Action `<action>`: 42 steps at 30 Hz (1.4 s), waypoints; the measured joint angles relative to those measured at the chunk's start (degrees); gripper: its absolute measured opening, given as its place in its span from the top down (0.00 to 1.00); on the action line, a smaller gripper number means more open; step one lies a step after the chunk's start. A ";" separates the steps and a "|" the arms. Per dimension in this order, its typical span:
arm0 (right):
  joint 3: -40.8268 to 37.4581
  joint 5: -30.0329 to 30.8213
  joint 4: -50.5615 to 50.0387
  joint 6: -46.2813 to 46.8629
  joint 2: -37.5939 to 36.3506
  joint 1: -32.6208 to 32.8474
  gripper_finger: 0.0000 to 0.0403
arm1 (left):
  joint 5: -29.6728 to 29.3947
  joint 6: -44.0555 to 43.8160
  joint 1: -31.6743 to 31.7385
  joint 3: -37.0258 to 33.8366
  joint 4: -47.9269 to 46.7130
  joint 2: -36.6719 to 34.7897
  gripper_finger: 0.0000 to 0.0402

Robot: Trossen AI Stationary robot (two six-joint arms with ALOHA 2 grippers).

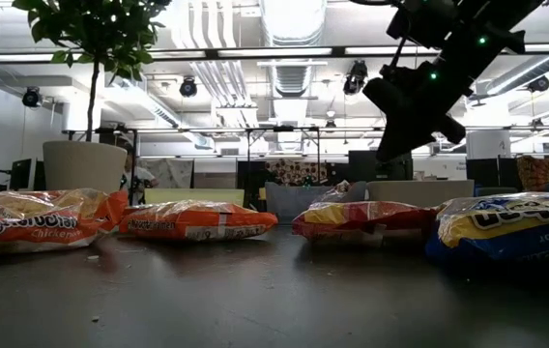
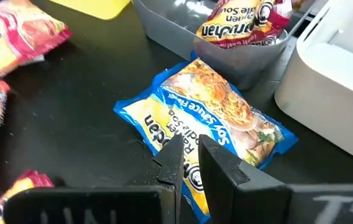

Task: Sort Maruchan noodles
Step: Put the blue noodle pack into the white bin

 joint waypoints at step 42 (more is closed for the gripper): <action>0.24 -8.69 1.64 7.19 0.01 0.26 0.91 | -4.05 31.74 -3.03 9.21 -29.72 0.40 0.91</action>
